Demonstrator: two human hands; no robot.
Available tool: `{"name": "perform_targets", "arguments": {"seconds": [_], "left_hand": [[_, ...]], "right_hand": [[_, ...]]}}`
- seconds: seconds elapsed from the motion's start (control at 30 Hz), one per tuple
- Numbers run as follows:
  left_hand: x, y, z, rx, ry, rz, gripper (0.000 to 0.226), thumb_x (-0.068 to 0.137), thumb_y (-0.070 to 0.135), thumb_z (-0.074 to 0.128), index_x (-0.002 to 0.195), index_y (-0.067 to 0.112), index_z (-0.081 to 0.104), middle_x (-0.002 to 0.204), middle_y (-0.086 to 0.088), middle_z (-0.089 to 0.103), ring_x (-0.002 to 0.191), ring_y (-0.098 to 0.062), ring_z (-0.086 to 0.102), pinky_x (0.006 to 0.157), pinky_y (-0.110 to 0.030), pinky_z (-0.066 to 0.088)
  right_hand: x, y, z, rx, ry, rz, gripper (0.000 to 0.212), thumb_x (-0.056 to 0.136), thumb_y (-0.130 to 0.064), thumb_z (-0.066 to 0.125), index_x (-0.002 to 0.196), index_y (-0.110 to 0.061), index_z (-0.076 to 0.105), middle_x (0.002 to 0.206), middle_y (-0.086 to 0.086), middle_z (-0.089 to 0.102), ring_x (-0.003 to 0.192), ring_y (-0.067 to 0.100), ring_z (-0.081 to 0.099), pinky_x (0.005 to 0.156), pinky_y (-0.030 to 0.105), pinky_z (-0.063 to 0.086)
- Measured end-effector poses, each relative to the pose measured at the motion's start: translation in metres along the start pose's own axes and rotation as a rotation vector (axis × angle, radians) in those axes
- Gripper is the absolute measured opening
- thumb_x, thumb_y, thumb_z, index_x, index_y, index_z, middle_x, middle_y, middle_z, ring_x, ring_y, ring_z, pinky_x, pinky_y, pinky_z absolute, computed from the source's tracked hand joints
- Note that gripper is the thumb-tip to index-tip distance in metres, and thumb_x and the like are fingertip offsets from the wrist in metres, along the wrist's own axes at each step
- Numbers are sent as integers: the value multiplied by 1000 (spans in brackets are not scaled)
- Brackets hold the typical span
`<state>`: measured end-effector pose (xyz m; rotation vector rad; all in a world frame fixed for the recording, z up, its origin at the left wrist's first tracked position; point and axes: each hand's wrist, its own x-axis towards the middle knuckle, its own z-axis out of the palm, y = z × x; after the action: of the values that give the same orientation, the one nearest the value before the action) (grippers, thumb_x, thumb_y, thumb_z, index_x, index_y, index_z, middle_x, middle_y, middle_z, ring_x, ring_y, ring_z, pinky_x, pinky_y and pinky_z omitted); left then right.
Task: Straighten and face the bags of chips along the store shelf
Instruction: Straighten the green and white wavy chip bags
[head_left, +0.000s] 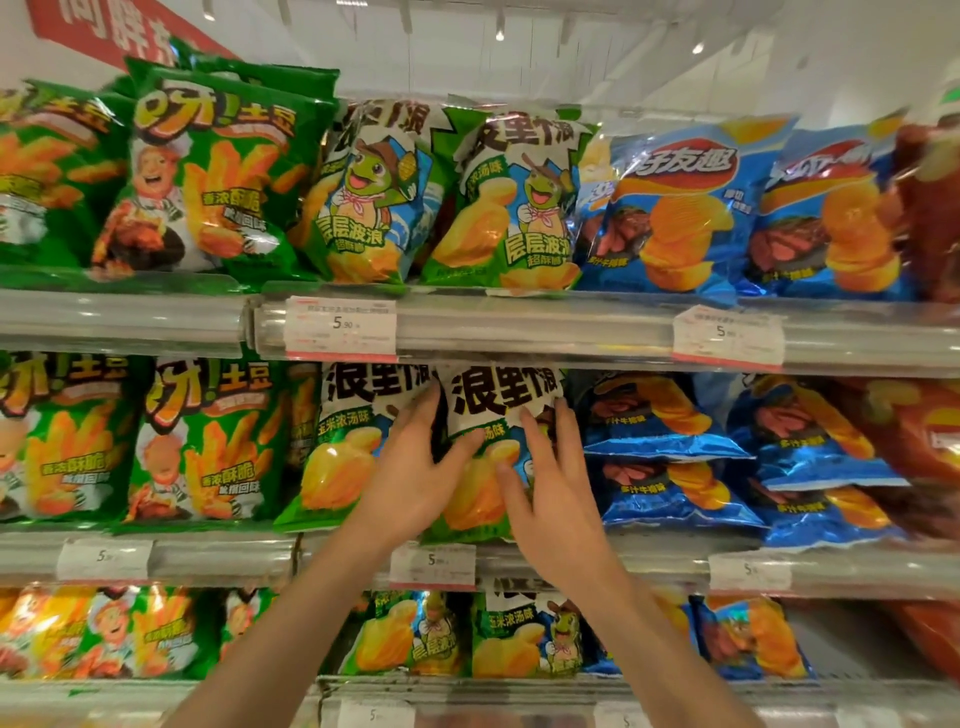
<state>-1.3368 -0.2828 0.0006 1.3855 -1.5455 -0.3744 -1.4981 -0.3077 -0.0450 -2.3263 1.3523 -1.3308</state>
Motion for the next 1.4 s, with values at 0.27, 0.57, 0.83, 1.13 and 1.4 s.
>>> {"name": "perform_targets", "arguments": {"seconds": [0.27, 0.57, 0.83, 1.13, 1.4], "left_hand": [[-10, -59, -40, 530, 270, 206, 47, 94, 39, 56, 134, 17, 60, 137, -8, 53, 131, -28, 43, 105, -50, 42], [-10, -93, -44, 662, 172, 216, 64, 97, 58, 41, 150, 22, 42, 164, -8, 22, 153, -29, 12, 121, -47, 17], [-11, -96, -42, 642, 168, 217, 64, 98, 58, 39, 150, 22, 42, 163, -8, 26, 152, -30, 16, 121, -52, 22], [-26, -85, -53, 509, 179, 323, 45, 95, 40, 54, 132, 17, 61, 144, -1, 53, 141, -23, 37, 119, -43, 28], [-73, -60, -35, 77, -1, 92, 32, 97, 27, 63, 128, 24, 61, 110, 19, 67, 104, 6, 60, 85, -7, 46]], "right_hand": [[1, -9, 10, -311, 18, -69, 67, 102, -56, 25, 156, -18, 22, 166, 12, -3, 153, 25, -9, 123, 48, 13], [16, -10, 26, -458, 52, -3, 85, 94, -68, 37, 157, -16, 16, 165, 16, -7, 152, 30, -10, 123, 50, 9], [-5, -9, 36, -431, -21, -30, 87, 95, -71, 31, 159, -22, -2, 165, 8, -14, 151, 22, -19, 123, 44, 1], [-10, -21, -11, -152, -60, 1, 51, 98, -45, 52, 145, -28, 45, 162, -10, 21, 150, 6, 8, 122, 32, 15], [-68, -11, -46, 201, -135, 288, 25, 93, -39, 58, 118, -36, 60, 98, -29, 65, 92, -6, 62, 76, 13, 51]]}}
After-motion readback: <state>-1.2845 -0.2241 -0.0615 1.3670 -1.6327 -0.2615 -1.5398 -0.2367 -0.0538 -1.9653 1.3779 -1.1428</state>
